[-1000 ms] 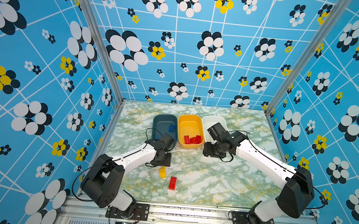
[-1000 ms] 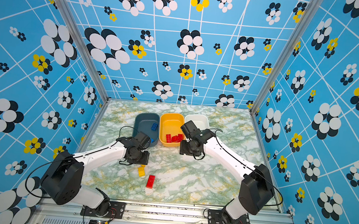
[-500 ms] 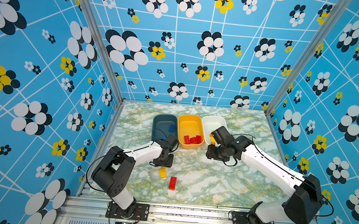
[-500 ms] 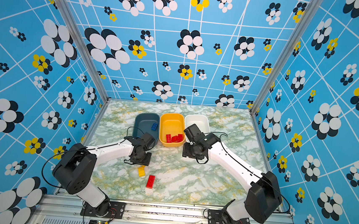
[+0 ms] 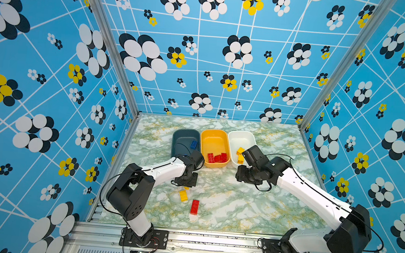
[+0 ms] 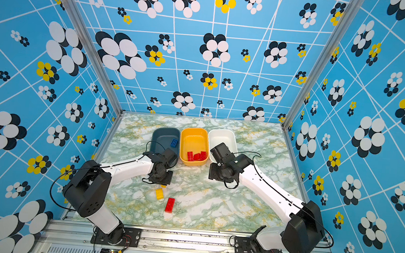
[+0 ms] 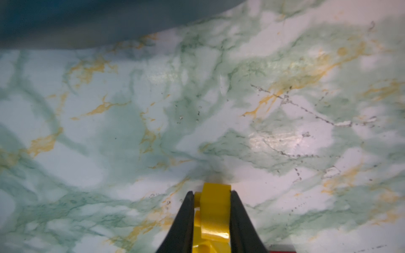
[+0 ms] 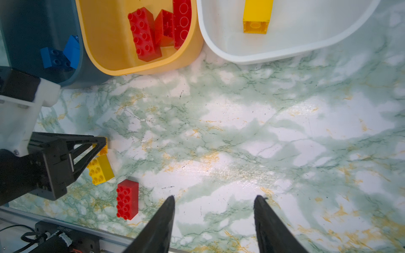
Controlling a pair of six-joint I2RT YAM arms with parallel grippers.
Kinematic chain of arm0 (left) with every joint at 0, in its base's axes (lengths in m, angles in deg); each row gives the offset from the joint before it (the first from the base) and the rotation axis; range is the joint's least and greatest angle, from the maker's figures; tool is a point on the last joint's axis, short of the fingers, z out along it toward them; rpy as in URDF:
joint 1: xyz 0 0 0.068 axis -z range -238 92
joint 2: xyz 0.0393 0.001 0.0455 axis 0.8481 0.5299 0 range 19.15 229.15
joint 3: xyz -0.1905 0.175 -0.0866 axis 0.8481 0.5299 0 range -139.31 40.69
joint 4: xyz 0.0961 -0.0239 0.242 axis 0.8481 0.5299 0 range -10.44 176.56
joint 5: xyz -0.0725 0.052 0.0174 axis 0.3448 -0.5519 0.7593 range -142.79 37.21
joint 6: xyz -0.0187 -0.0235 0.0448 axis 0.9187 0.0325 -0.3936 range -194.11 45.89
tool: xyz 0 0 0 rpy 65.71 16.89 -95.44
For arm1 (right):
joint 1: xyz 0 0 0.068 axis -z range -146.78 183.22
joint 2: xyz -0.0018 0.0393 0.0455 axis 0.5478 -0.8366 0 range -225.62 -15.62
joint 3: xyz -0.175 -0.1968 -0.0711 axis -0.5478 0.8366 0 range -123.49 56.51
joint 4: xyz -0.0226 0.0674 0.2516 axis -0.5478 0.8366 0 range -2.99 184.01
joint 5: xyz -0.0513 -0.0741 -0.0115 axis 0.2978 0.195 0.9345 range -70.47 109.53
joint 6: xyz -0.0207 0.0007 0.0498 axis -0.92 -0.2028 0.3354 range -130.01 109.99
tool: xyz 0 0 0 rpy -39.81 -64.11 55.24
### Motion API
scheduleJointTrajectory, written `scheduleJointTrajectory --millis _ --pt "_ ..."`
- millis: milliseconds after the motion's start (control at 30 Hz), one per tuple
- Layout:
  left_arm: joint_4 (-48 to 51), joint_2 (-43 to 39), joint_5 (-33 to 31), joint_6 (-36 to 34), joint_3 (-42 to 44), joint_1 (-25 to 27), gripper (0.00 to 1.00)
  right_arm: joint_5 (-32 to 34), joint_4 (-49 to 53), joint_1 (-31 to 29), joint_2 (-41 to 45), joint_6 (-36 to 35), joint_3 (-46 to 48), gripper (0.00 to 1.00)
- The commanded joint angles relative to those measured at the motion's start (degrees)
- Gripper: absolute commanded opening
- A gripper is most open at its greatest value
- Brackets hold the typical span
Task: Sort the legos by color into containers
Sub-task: 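Lift the small yellow brick and carry it over the white bin with left gripper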
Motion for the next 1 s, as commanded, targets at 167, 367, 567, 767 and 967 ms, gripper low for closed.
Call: scheduleJointTrajectory --millis 167,367,567,767,967 --pt "2.40 -0.32 -0.14 2.18 -10.67 4.00 0.20 1.41 0.58 0.72 5.27 2.90 5.16 0.59" --pt "2.82 4.85 0.64 3.14 -23.72 7.38 0.20 1.02 0.18 2.84 10.21 5.14 10.24 0.71" --pt "2.86 14.48 3.49 2.64 -38.50 8.83 0.20 0.60 0.61 4.26 14.55 7.17 14.06 0.80" --pt "4.00 24.76 5.87 0.77 -53.27 9.85 0.20 1.26 1.63 4.64 17.53 8.95 15.53 0.82" --pt "5.10 33.98 6.95 -0.14 -64.32 10.28 0.20 2.31 3.37 4.74 18.51 9.23 14.62 0.83"
